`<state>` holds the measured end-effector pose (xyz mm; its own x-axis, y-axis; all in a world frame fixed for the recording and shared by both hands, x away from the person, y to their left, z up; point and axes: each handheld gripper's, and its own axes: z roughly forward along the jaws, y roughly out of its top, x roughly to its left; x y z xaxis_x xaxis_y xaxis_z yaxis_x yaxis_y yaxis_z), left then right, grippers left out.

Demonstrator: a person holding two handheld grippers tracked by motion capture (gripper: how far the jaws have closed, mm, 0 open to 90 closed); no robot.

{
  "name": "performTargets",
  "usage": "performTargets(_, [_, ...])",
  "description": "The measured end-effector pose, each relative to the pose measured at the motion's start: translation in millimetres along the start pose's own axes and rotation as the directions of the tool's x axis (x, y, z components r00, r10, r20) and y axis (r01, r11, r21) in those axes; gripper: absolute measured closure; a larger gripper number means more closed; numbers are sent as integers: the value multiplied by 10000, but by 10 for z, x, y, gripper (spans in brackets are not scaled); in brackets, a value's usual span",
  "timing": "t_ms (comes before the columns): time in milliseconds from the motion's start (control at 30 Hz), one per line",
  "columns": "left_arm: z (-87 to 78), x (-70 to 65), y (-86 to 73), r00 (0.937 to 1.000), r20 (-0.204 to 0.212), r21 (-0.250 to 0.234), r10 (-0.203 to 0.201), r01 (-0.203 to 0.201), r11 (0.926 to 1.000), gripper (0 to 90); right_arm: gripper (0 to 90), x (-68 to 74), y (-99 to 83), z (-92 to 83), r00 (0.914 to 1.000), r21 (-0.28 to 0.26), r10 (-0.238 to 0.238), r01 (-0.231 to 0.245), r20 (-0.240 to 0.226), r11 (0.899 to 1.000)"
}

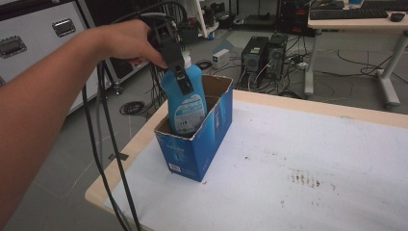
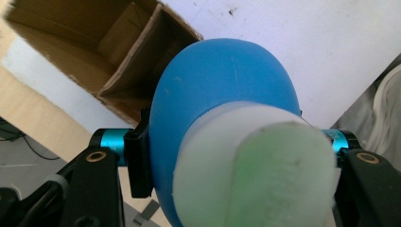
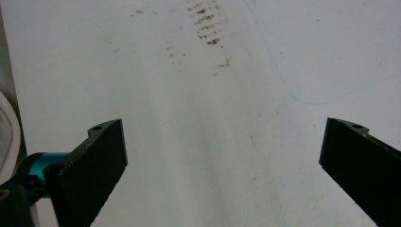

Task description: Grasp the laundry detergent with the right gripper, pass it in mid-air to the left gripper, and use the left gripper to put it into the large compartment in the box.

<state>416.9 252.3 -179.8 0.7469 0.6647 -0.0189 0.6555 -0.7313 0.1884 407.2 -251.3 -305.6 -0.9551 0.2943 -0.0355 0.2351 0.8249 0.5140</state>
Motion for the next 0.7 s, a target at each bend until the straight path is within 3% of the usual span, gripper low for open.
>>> performTargets(467, [650, 44, -35, 9991, -108, 701, 408, -399, 9967, 380, 10, 0, -54, 80, 10000, 214, 52, -50, -80, 9998])
performTargets(700, [838, 74, -83, 9989, -26, 808, 474, -471, 9956, 380, 10, 8, -67, 105, 10000, 328, 73, -72, -29, 9994])
